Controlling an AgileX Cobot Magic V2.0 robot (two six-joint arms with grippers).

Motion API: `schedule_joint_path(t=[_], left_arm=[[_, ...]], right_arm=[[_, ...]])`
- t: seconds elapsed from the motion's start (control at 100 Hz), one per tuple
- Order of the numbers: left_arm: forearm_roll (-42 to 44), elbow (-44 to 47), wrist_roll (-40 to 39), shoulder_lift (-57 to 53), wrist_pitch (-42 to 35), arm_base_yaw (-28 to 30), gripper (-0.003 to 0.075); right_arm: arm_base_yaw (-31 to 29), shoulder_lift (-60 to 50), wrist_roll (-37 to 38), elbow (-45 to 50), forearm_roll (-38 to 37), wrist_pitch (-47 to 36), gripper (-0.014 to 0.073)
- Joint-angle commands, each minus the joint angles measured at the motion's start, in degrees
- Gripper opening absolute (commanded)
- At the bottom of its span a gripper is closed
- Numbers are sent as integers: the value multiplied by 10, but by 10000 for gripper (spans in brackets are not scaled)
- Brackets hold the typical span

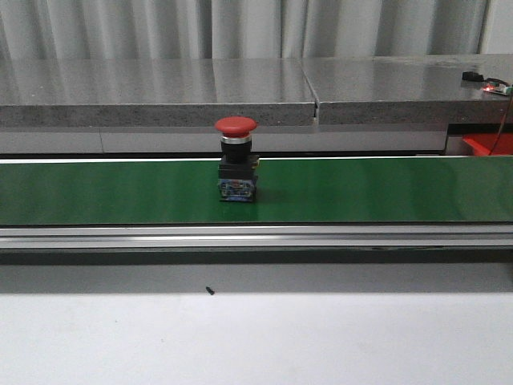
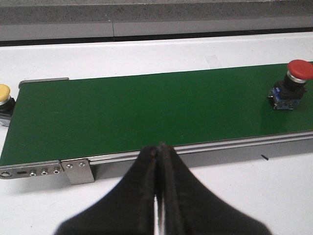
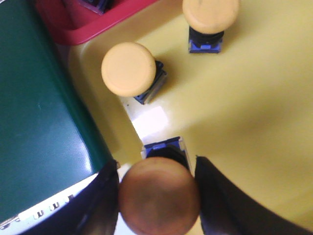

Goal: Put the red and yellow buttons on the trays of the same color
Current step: 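Lower the yellow button into the yellow tray and open the right gripper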

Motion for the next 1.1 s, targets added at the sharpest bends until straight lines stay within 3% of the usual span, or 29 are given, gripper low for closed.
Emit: schedule_joint_path(t=[0.0,0.57,0.64,0.76,0.83,1.09], left_arm=[[-5,-15,-5,2,-41,-5,-19],[-5,-15,-5,2,-41,-5,-19],[-5,-15,-5,2,-41,-5,-19],[-5,-15,-5,2,-41,-5,-19],[-5,-15,-5,2,-41,-5,-19],[-5,-15,-5,2,-41,-5,-19]], right_arm=[[-3,-3,4,-7,5,-52,143],[-3,93,8,-7,17,-88,150],[-2,93,8,-7,17,-90,220],[-2,93,8,-7,17,-90,472],[-2,93,8,-7,18,-91,561],[0,48,8,-7,22,-107,568]])
